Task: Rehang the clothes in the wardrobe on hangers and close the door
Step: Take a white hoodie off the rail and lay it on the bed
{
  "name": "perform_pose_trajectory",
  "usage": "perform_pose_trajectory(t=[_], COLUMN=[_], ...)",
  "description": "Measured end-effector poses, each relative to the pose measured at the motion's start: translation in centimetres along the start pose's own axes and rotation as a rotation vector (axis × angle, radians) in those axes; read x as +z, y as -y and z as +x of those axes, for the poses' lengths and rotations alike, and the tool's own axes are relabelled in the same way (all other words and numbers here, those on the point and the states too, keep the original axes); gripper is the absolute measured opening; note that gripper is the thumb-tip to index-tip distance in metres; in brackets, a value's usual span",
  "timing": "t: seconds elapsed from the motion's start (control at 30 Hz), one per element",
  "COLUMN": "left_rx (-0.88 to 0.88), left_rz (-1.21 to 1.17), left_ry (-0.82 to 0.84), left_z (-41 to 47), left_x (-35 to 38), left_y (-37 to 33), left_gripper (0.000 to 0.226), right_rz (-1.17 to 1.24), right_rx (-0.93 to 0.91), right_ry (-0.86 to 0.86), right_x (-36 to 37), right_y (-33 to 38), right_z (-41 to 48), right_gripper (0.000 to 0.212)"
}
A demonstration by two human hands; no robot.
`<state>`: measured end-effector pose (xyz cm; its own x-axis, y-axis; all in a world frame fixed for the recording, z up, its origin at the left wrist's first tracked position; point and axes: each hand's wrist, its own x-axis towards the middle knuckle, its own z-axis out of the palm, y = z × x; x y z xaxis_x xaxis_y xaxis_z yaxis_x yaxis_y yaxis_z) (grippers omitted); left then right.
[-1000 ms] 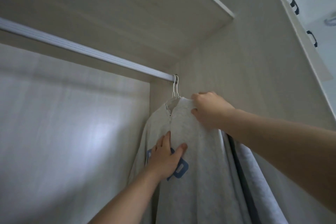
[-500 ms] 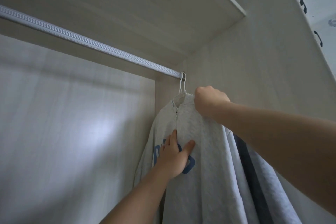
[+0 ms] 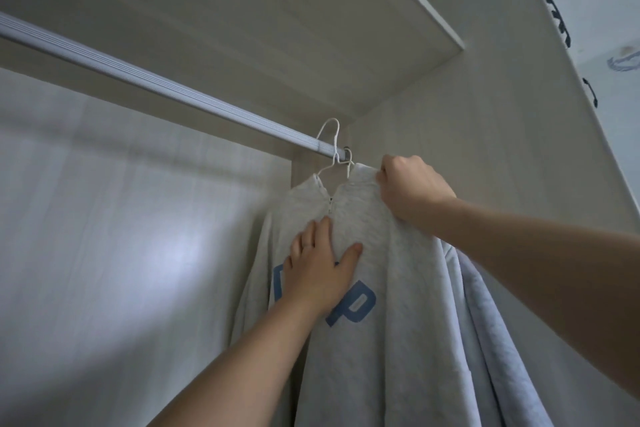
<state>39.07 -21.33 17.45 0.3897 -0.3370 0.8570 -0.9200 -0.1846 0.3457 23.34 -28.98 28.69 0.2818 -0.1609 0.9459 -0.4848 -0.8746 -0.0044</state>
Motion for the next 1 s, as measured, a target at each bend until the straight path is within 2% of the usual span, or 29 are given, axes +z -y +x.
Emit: perform_pose_trajectory(t=[0.17,0.23,0.33,0.4,0.47,0.57,0.67,0.77,0.9,1.0], left_rx=[0.048,0.066,0.206,0.277,0.277,0.23,0.23,0.291,0.436,0.482], left_rz=[0.032,0.062,0.102,0.027,-0.039,-0.039,-0.077,-0.116,-0.183,-0.275], left_ry=[-0.221,-0.259,-0.26,-0.291,-0.324,-0.278,-0.254,-0.272,-0.296,-0.256], left_z=[-0.3,-0.4,-1.2,-2.1,-3.0,-4.4,-6.2,-8.5,-12.1,-15.4], left_x=[-1.6,-2.3,-2.8,-2.9,-2.7,-2.2,-1.4,-0.5,0.7,2.2], left_y=[-1.7,-2.8,-5.1,-7.0,-9.1,-12.8,-17.6,-23.2,-31.3,-37.7], left_gripper=[0.077,0.08,0.089,0.087,0.084,0.078,0.062,0.047,0.039,0.034], right_rz=[-0.072,-0.134,-0.2,-0.229,-0.249,-0.247,-0.291,-0.351,-0.49,-0.581], right_rx=[-0.114,-0.167,-0.206,-0.214,-0.232,-0.252,-0.245,-0.217,-0.199,-0.162], right_ry=[-0.056,-0.075,-0.072,-0.066,-0.058,-0.053,-0.035,-0.015,0.004,0.036], right_x=[-3.5,-5.4,-9.0,-11.7,-14.5,-19.0,-24.0,-29.4,-37.4,-43.6], right_y=[-2.4,-3.9,-6.2,-7.8,-9.4,-11.8,-14.6,-17.8,-22.2,-25.4], right_z=[-3.0,-4.5,-6.6,-7.8,-9.1,-11.2,-13.6,-16.4,-21.1,-25.5], right_gripper=[0.022,0.021,0.02,0.019,0.02,0.023,0.024,0.027,0.03,0.029])
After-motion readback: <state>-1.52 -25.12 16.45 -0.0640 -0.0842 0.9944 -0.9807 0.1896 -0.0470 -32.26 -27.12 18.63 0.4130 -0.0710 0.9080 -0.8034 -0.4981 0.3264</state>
